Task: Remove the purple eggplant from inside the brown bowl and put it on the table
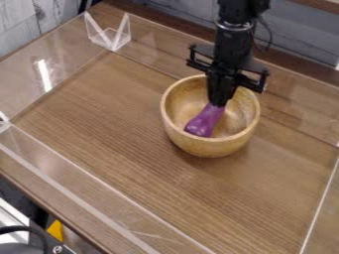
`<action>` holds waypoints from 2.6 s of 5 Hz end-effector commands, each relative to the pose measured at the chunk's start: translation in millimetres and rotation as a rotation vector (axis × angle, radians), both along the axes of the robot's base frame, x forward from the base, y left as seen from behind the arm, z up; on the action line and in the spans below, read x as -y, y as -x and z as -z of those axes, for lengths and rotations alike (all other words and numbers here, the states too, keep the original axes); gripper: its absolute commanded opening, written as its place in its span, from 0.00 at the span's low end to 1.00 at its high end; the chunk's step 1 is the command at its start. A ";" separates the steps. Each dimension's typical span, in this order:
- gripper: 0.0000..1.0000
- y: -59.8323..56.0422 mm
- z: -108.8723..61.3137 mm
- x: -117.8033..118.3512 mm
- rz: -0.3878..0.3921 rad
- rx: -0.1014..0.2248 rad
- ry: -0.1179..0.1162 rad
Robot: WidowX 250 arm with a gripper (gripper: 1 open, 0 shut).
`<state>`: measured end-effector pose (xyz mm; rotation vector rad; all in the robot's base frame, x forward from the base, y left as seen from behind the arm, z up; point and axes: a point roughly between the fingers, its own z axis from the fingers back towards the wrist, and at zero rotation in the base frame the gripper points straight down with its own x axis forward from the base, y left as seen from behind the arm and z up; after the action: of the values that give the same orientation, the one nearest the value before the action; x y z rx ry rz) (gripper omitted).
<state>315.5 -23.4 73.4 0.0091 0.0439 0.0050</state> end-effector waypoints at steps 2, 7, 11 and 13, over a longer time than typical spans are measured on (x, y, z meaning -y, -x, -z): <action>1.00 -9.6 -25.7 -2.1 -0.018 0.077 0.003; 1.00 1.3 -1.6 -3.6 -0.047 0.025 -0.014; 0.00 3.9 15.3 -4.4 -0.072 0.001 -0.021; 0.00 4.8 3.4 -4.8 -0.077 0.015 -0.012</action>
<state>307.5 -20.1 54.2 0.0250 0.0759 0.0739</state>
